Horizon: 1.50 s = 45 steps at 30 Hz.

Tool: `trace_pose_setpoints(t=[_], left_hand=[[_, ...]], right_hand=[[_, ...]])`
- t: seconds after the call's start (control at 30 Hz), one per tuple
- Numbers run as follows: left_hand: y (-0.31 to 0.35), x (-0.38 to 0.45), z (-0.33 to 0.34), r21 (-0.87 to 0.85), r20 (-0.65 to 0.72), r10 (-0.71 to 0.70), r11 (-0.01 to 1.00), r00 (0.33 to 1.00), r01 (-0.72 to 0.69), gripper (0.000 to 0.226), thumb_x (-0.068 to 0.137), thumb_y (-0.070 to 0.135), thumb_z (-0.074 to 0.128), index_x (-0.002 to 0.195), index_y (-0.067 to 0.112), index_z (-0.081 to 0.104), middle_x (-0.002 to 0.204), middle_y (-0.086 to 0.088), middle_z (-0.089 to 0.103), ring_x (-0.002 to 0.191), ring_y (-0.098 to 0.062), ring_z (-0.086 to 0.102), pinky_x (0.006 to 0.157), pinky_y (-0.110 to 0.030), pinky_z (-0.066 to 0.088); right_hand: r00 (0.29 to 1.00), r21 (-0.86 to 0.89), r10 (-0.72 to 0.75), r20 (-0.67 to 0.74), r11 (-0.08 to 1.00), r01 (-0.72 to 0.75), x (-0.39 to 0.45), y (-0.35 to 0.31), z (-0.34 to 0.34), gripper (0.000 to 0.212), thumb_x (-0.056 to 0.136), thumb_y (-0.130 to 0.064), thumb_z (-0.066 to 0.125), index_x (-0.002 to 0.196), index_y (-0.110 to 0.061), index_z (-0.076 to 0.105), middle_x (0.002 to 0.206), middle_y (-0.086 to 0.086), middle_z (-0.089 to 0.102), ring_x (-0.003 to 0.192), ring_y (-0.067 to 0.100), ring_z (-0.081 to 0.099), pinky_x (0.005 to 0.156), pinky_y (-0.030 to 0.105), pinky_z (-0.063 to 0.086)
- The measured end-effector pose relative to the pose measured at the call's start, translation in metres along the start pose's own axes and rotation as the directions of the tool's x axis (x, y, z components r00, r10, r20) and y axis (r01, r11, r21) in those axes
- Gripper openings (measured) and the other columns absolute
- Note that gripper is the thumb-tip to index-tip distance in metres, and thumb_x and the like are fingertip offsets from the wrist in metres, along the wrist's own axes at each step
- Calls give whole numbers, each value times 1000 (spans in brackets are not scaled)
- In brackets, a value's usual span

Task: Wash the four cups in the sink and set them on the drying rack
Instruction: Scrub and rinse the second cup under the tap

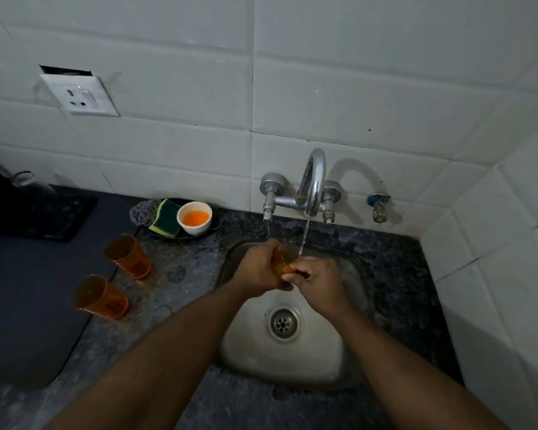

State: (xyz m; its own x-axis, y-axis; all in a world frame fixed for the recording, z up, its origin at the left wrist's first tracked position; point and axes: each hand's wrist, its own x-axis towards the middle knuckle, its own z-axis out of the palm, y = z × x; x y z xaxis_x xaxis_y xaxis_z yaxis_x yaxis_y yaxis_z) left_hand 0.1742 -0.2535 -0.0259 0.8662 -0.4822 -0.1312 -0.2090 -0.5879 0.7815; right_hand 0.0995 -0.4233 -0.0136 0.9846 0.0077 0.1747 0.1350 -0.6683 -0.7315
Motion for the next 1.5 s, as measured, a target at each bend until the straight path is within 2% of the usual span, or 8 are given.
trace_pose_setpoints(t=[0.23, 0.43, 0.6, 0.77, 0.93, 1.13, 1.33, 1.5], left_hand=[[3, 5, -20, -33, 298, -162, 983, 941, 180, 71, 65, 11, 98, 125, 24, 63, 116, 4, 66, 107, -18, 67, 74, -27, 59], [17, 1, -2, -20, -54, -35, 999, 998, 34, 64, 60, 13, 100, 113, 22, 64, 108, 5, 68, 105, -17, 66, 86, -31, 58], [9, 3, -21, -66, 323, -166, 978, 932, 197, 66, 68, 3, 94, 121, 27, 63, 117, 3, 67, 109, -18, 67, 83, -32, 62], [15, -1, 3, -76, -107, -49, 996, 993, 41, 66, 60, 12, 99, 114, 21, 64, 110, 3, 67, 102, -15, 64, 72, -19, 53], [11, 0, -20, -139, 297, -161, 968, 941, 209, 66, 65, 1, 94, 122, 21, 65, 115, -2, 69, 104, -19, 69, 74, -31, 64], [18, -4, 7, -42, -148, 11, 999, 989, -18, 60, 63, 17, 98, 112, 21, 65, 104, 7, 67, 97, -13, 65, 79, -22, 52], [9, -1, -9, -149, 263, -139, 972, 955, 183, 76, 67, -1, 94, 131, 24, 62, 119, 6, 67, 109, -10, 64, 75, -17, 53], [21, -3, 6, -126, -86, -43, 991, 995, 32, 74, 60, 9, 99, 123, 20, 62, 111, 6, 67, 104, -13, 65, 72, -12, 45]], right_hand=[[976, -76, -53, 209, 995, 70, 5, 2, -17, 6, 87, -18, 83, 92, -21, 83, 81, -17, 69, 76, 1, 65, 69, 11, 45], [1000, 24, 5, 21, 1000, -5, 6, -6, -13, 9, 84, -13, 85, 93, -17, 84, 85, -10, 77, 80, 4, 70, 72, 19, 56], [964, -92, -101, 244, 988, 127, 10, 6, -24, 6, 85, -17, 85, 83, -21, 81, 76, -19, 66, 69, -1, 63, 67, 14, 45], [993, 1, 8, 117, 1000, -8, 14, -4, -14, 6, 83, -11, 85, 83, -15, 81, 76, -12, 73, 72, 7, 67, 67, 23, 53], [956, -95, -68, 287, 991, 99, 15, 1, -28, 14, 81, -19, 88, 74, -24, 77, 65, -24, 59, 65, 0, 61, 62, 11, 41], [991, 4, 22, 135, 1000, -23, 14, -5, -19, 8, 82, -14, 87, 87, -20, 83, 77, -20, 72, 75, -1, 69, 73, 22, 55], [947, -115, -75, 313, 987, 116, 15, 3, -36, 6, 85, -18, 85, 85, -23, 82, 74, -21, 65, 70, -1, 63, 66, 11, 43], [988, 2, -14, 156, 1000, 14, 15, -3, -24, 7, 84, -11, 84, 88, -17, 83, 81, -10, 76, 75, 6, 69, 72, 24, 55]])
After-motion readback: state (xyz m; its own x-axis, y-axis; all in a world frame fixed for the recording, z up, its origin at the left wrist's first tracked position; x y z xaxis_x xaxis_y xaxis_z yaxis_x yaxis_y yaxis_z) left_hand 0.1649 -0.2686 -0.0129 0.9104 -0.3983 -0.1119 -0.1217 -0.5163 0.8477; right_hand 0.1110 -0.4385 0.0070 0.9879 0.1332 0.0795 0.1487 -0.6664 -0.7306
